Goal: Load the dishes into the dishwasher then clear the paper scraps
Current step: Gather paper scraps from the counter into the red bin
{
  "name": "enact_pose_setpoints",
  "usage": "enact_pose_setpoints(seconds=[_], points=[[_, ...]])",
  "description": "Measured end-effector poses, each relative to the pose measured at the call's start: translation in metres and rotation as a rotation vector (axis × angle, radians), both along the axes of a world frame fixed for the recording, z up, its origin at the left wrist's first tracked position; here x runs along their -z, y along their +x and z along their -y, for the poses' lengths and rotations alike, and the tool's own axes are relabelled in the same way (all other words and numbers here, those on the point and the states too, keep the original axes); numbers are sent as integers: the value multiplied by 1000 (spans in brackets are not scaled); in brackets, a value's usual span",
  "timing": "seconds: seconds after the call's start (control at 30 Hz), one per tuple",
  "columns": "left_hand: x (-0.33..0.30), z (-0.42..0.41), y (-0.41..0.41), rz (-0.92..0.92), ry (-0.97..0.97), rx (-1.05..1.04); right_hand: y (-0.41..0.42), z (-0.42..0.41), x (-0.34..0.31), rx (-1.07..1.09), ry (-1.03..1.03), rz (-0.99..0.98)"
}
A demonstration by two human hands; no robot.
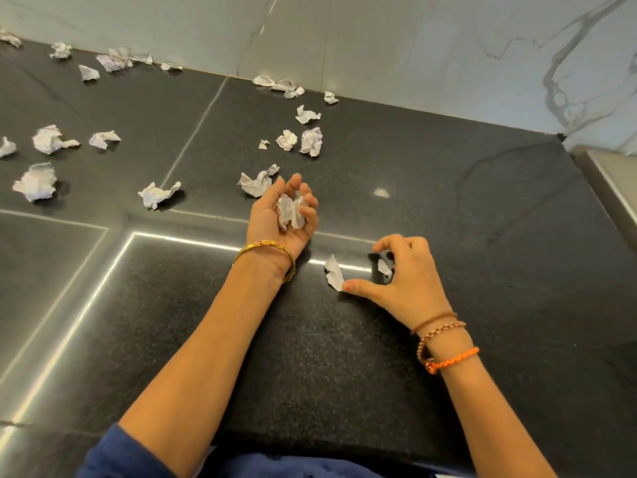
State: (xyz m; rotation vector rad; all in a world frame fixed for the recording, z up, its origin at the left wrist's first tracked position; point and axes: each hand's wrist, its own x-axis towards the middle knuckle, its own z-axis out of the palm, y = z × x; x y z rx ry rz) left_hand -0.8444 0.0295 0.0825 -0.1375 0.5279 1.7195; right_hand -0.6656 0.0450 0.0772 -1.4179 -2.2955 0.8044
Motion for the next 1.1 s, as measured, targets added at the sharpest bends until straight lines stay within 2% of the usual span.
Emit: enact_pose_setpoints(seconds=[0.23,0.43,0.5,0.6,0.67,0.8,0.87,0.93,0.97,1.03,1.1], points=[[-1,0,4,-58,-30,-8,-39,9,-7,-191,59,-37],[-3,1,-2,-193,-70,-109,-64,1,-10,-209,16,12],[-3,2,-4,-217,-85,-147,-70,-7,-15,-118,21,-159],[-2,3,-14,-178,-58,-225,-88,-13,-32,34,90,-546],[-2,6,-21,-135,-36,-222,-105,-13,-43,-1,159,-632],[-7,12,-37,-116,-7,-149,-137,-9,-38,-262,391,-369],[-13,14,-46,-114,0,-153,-149,-14,-33,-263,395,-463],[-13,18,-58,-137,-33,-169,-158,-26,-36,-185,292,-605],[-11,19,-63,-143,-49,-187,-161,-33,-35,-159,227,-602],[-7,23,-73,-126,-57,-238,-166,-45,-30,-225,145,-438],[-4,25,-81,-129,-61,-282,-171,-50,-21,-406,161,-225]])
